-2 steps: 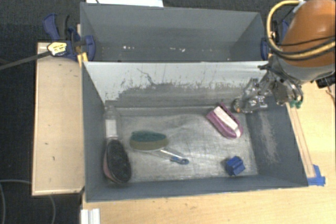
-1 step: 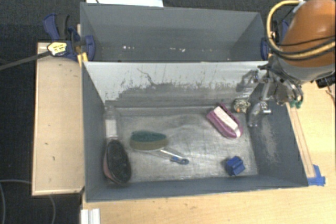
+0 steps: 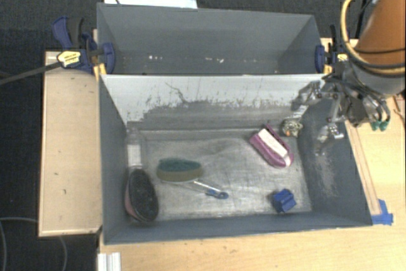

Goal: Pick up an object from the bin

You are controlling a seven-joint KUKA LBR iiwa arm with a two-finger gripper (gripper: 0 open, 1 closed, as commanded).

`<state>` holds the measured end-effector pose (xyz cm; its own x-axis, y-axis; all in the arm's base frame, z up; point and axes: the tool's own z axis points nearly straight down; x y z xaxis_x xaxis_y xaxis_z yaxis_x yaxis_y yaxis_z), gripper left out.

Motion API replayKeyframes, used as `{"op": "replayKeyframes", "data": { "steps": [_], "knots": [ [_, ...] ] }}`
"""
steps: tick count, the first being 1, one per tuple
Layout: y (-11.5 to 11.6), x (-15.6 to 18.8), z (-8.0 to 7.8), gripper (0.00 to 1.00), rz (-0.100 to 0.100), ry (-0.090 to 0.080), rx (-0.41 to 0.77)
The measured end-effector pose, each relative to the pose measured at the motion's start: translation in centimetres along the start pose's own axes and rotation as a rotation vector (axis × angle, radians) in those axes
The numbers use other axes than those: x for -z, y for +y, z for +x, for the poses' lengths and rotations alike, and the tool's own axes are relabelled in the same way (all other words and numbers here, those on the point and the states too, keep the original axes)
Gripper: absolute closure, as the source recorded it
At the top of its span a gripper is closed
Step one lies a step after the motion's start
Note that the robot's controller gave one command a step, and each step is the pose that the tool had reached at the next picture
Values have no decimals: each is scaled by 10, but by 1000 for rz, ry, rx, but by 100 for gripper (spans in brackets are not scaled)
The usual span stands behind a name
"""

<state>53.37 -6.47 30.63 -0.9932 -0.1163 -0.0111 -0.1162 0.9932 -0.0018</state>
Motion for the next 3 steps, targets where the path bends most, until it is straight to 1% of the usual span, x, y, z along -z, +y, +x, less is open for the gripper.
{"op": "replayKeyframes", "data": {
  "steps": [1,2,3],
  "knots": [
    [63,-93,-49,0,-6,14,85],
    [162,-149,-36,0,-7,11,360],
    [222,-219,6,0,-7,3,430]
  ]
}}
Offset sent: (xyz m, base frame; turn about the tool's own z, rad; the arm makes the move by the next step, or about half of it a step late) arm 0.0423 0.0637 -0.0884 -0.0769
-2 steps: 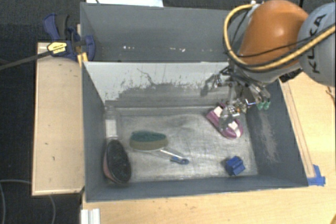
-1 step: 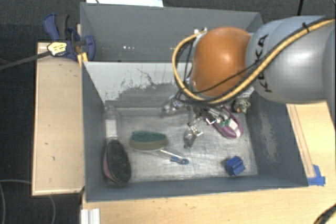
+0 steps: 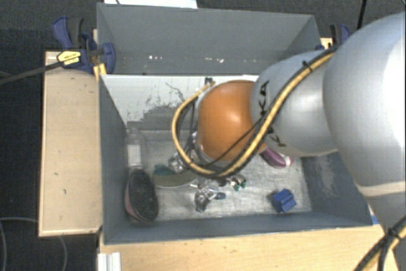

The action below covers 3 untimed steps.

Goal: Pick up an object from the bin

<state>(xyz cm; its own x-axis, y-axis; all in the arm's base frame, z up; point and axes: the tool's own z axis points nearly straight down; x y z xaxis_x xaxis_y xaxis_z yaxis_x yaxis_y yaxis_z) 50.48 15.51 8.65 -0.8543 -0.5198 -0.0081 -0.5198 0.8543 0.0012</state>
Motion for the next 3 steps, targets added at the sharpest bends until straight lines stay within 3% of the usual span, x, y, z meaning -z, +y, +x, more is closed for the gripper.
{"op": "replayKeyframes", "data": {
  "steps": [1,2,3],
  "knots": [
    [-11,-11,10,0,6,-20,-15],
    [-10,-10,10,100,5,-18,-13],
    [-29,131,7,100,4,-2,193]
  ]
}}
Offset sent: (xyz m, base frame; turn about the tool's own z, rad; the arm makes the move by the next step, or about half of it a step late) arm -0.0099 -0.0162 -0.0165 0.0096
